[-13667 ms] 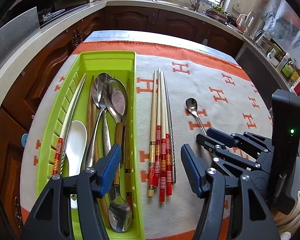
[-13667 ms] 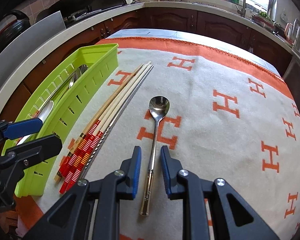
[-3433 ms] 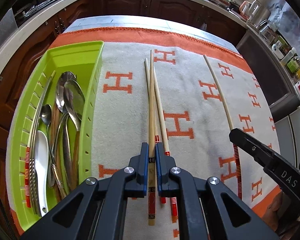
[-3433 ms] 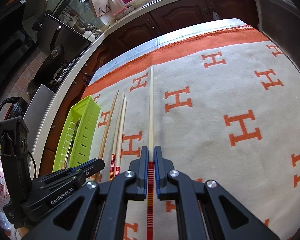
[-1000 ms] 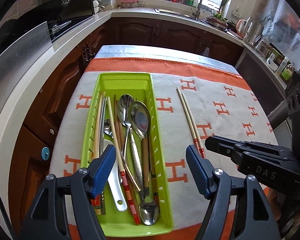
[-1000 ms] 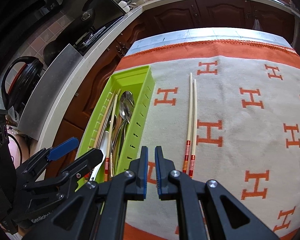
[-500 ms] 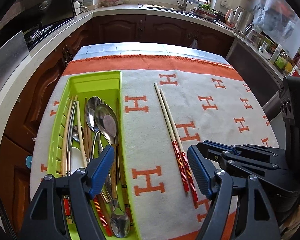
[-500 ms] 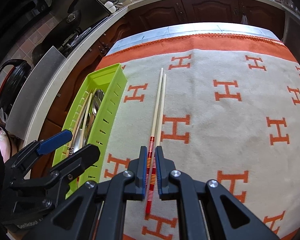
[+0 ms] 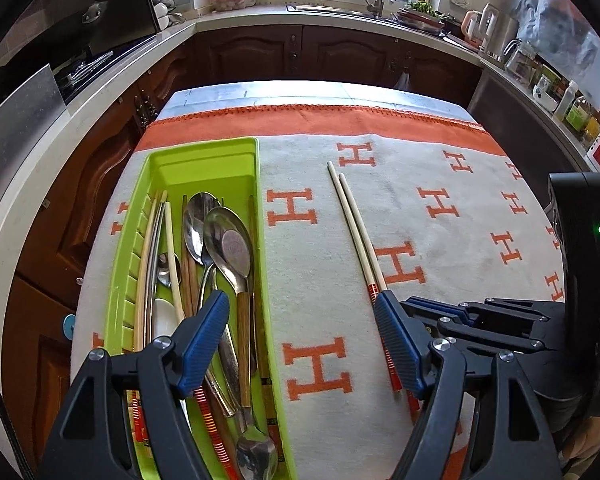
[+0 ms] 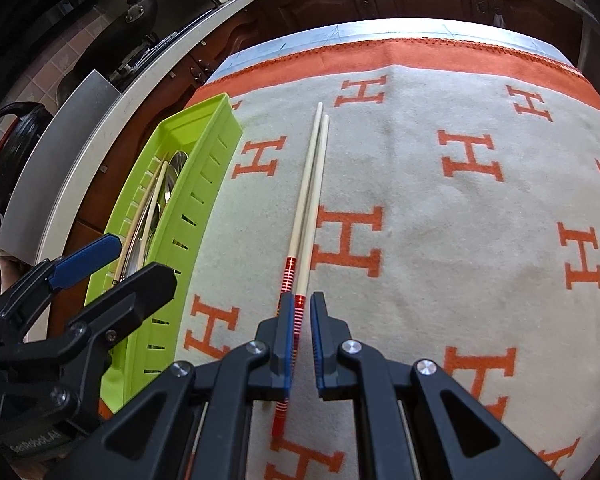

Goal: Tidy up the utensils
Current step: 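Grasp one of the last two red-banded chopsticks with the right tool, then grasp the remaining red-banded chopstick with the left tool while the right tool holds its chopstick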

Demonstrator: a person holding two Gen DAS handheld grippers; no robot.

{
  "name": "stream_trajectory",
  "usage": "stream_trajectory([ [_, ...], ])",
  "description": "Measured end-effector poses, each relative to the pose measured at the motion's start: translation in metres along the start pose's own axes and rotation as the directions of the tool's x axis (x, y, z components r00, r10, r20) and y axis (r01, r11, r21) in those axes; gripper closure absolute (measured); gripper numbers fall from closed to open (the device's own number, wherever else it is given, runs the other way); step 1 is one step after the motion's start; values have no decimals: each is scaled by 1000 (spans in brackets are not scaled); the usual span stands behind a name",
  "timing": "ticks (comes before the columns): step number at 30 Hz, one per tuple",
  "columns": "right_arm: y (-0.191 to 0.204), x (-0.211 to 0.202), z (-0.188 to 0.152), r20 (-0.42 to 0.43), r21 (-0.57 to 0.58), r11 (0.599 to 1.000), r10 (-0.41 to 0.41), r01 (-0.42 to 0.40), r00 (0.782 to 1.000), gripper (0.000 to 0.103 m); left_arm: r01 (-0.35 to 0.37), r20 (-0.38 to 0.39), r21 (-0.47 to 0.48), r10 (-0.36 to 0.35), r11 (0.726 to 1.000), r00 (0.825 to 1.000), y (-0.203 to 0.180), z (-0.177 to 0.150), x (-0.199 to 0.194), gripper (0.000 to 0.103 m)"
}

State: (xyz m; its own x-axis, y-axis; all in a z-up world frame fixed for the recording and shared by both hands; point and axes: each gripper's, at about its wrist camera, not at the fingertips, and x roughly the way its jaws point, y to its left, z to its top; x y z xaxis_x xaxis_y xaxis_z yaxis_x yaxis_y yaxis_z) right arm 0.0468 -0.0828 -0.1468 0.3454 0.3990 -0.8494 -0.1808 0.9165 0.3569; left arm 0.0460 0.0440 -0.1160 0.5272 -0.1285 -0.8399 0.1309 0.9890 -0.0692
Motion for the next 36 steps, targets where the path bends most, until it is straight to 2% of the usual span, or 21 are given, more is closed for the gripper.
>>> stream_trajectory([
  [8,8,11,2,-4,-34,998,-48,48,999,95,3,3,-41,-3,999,1000,12,2,0,29],
  [16,31,19,3,63,-170,966,-189,197,980,95,17,11,-90,-16,996,1000,20,5,0,29],
  [19,33,19,1,87,-192,955,-214,227,973,96,20,13,-99,-19,995,1000,20,5,-1,29],
  [24,12,10,0,110,-116,960,-243,255,964,98,46,12,-96,-45,994,999,12,7,-1,29],
  [30,-24,-6,1,112,23,980,-201,200,973,98,72,0,-58,-72,996,997,-15,11,8,30],
  [33,-35,-15,0,121,63,983,-181,174,976,98,86,-34,-49,-88,995,996,-29,14,19,43],
  [36,-42,-24,-1,141,86,985,-159,148,977,98,74,-78,-48,-78,996,994,-40,15,35,49],
])
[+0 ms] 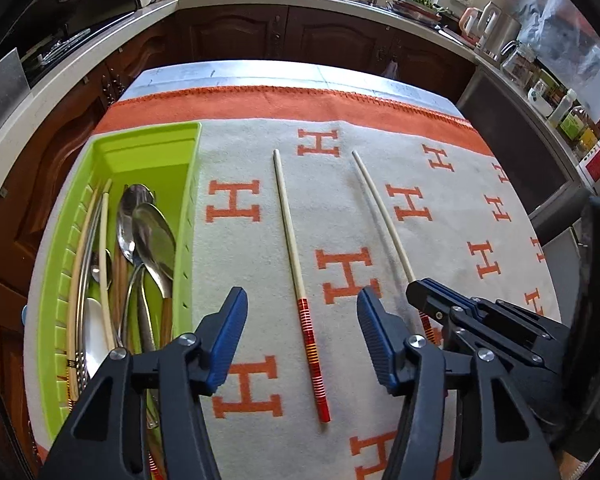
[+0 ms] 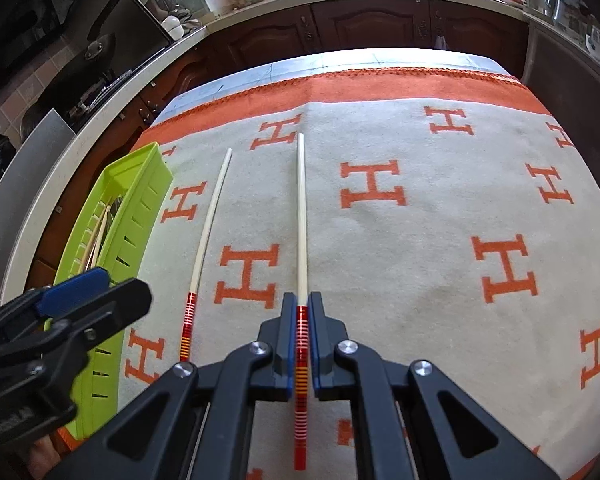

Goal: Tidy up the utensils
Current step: 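Grasp the remaining red-banded chopstick with the left tool while the right tool holds its chopstick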

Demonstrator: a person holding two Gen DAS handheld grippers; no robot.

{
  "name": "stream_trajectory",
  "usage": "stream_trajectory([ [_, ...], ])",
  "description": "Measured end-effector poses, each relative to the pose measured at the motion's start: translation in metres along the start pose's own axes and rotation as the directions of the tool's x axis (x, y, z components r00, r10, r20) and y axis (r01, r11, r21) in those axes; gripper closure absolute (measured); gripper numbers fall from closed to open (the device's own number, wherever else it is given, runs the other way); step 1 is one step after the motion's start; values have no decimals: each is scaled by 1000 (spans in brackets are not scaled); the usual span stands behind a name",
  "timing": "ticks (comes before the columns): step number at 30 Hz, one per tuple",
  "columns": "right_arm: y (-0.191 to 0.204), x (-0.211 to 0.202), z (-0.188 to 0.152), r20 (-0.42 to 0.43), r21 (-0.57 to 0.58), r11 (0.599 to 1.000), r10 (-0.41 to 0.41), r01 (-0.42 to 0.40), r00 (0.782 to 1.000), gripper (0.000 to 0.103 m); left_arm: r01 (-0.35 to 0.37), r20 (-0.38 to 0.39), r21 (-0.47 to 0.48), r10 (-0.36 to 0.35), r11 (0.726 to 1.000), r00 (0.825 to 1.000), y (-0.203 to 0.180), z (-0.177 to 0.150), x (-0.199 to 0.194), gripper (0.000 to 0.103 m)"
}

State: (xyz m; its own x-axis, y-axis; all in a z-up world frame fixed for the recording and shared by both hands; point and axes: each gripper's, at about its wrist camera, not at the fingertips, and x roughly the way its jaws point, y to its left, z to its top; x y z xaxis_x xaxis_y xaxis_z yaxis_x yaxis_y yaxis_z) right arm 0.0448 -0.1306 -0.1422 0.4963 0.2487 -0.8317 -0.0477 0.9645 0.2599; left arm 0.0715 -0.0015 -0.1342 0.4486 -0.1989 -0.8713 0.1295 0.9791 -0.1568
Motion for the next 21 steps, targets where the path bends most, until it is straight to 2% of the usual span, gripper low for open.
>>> stream_trajectory([
  [7,-6,-12,-1,30,31,999,39,-40,999,98,-33,-121,-32,29,999,992,-8,-1,45,60],
  [8,-8,-12,-1,31,35,998,44,-45,999,98,-49,-95,-28,46,998,994,-9,-1,43,60],
  [15,-14,-14,-4,27,48,996,76,-78,997,98,-106,-74,6,106,994,992,-17,-2,49,61],
  [17,-15,-15,-5,27,50,995,84,-86,996,98,-130,-58,18,130,991,990,-17,-2,49,70],
  [19,-15,-16,-6,23,54,994,95,-97,995,98,-121,-47,14,121,993,992,-17,-1,49,95],
  [21,-16,-16,-6,21,55,993,105,-106,994,98,-104,-46,0,104,995,993,-12,-1,46,98],
])
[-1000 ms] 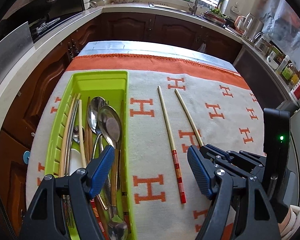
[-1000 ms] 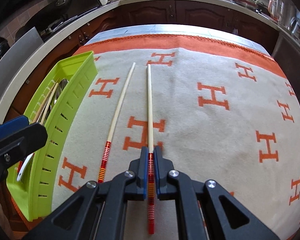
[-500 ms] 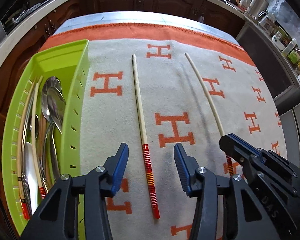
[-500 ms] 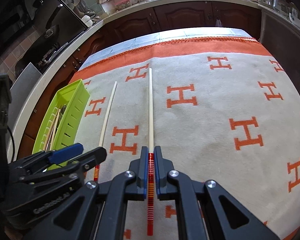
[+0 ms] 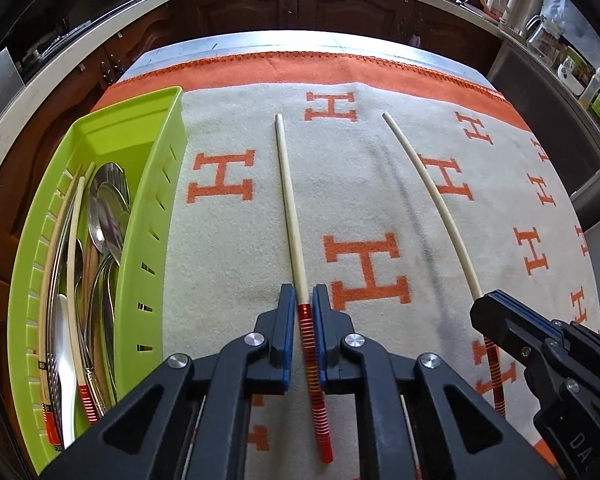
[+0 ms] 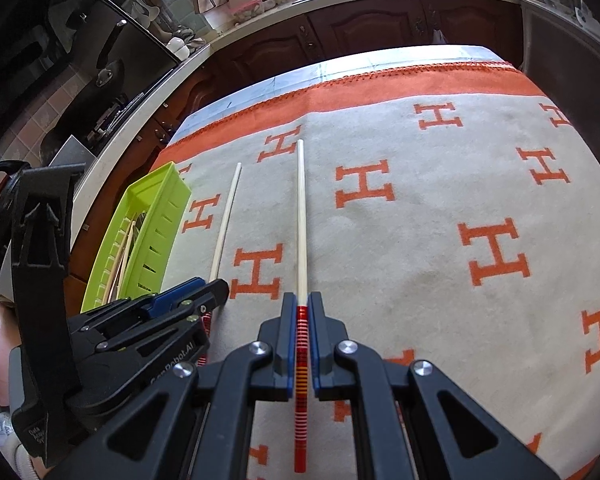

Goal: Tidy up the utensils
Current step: 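Grasp the remaining red-banded chopstick with the left tool while the right tool holds its chopstick, then lower the chopstick into the green tray with the left tool while the right tool places its chopstick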

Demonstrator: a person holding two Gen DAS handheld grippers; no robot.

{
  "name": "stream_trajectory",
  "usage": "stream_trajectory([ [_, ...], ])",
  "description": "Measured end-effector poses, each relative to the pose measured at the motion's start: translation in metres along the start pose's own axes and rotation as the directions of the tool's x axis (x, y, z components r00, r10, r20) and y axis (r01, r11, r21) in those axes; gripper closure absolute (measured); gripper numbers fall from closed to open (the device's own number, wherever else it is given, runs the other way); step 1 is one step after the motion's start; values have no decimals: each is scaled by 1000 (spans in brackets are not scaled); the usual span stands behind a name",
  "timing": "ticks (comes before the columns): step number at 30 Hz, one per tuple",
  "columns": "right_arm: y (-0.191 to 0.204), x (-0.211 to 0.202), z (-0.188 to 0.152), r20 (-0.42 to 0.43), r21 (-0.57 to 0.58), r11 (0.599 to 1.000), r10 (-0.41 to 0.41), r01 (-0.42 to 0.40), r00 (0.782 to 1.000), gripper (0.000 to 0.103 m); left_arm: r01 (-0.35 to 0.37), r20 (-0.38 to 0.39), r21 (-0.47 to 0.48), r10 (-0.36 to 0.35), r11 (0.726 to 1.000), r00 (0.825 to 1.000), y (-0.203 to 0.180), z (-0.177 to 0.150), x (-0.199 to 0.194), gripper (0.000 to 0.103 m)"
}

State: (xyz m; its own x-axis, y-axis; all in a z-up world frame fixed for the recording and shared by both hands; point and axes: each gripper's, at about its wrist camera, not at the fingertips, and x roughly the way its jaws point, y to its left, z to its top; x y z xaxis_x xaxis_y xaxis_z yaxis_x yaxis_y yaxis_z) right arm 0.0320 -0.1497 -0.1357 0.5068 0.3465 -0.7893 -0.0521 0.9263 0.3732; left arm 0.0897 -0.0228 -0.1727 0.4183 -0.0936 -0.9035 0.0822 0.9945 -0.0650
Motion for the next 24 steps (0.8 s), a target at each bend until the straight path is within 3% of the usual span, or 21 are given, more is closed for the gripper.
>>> stream_trajectory([
  [8,9,-11,-2,5,-3,1000,27,-27,1000,98,51,23,-14,-50,999,998,7,-11,-16,99],
  [16,34,-27,-3,9,-31,998,59,-59,998,98,94,147,-68,-84,993,986,44,-15,-82,99],
  [24,91,-31,4,-29,-107,984,141,-143,990,98,35,238,-115,-6,993,971,101,-21,-133,99],
])
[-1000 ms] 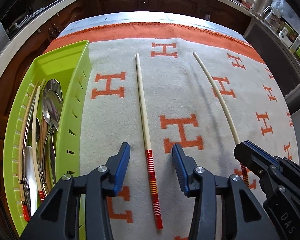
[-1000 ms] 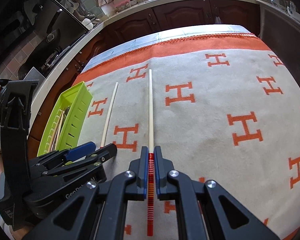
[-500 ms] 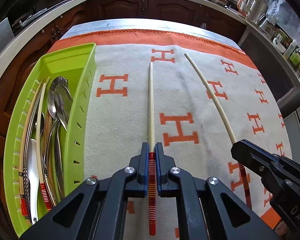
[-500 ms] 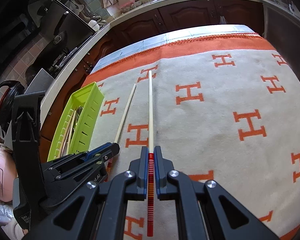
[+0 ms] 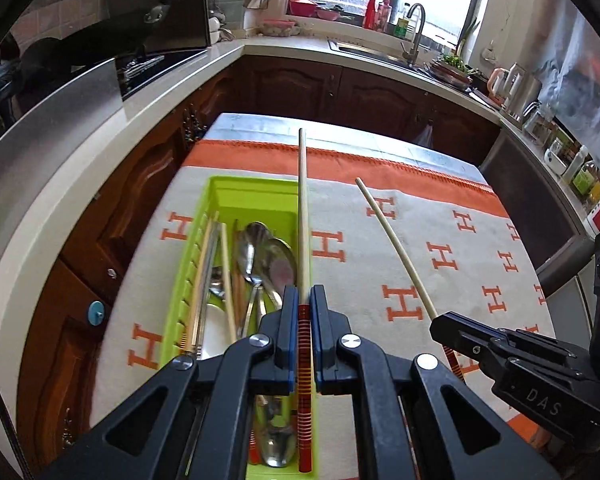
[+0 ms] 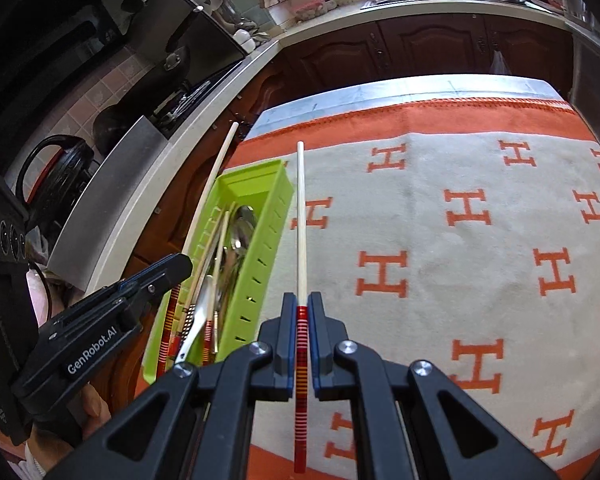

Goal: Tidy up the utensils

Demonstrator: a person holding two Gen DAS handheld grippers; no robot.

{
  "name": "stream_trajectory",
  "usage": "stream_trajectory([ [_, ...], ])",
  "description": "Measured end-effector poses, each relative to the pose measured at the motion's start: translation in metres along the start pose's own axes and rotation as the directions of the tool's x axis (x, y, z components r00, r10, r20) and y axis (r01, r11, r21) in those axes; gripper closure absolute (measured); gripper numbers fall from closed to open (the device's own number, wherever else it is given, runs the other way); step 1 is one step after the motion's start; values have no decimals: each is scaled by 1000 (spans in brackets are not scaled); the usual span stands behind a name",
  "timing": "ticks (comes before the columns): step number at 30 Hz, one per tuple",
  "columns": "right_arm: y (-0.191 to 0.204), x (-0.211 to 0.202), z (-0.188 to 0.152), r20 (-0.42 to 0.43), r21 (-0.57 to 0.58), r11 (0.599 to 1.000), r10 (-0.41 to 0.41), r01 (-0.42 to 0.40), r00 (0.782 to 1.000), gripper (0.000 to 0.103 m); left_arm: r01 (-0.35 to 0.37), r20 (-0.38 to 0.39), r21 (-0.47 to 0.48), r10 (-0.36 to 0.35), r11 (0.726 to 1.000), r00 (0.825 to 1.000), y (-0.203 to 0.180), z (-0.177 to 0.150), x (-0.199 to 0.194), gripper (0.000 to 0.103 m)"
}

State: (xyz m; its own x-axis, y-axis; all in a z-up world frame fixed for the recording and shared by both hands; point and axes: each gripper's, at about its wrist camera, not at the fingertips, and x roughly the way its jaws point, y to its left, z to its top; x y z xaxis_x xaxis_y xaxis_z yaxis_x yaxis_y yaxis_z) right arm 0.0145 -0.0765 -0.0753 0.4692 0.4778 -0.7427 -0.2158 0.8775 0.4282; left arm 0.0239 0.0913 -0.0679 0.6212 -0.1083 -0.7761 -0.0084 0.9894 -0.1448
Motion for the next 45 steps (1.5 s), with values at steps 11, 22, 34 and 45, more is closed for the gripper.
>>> stream_trajectory([
  [11,52,48,16,-108,9,1000,31,-30,994,98,-74,-64,-3,73,997,995,55,-9,14,99],
  [22,68,84,15,-206,40,998,50,-43,977,96,-45,-107,-54,39,998,994,77,-12,30,58],
  [34,73,83,7,-190,-27,1000,-1,-4,982,96,-53,-84,-47,48,997,995,78,-13,25,33],
  [45,69,69,4,-136,-73,996,-50,40,989,96,-56,-73,-24,55,998,996,70,-13,21,20],
])
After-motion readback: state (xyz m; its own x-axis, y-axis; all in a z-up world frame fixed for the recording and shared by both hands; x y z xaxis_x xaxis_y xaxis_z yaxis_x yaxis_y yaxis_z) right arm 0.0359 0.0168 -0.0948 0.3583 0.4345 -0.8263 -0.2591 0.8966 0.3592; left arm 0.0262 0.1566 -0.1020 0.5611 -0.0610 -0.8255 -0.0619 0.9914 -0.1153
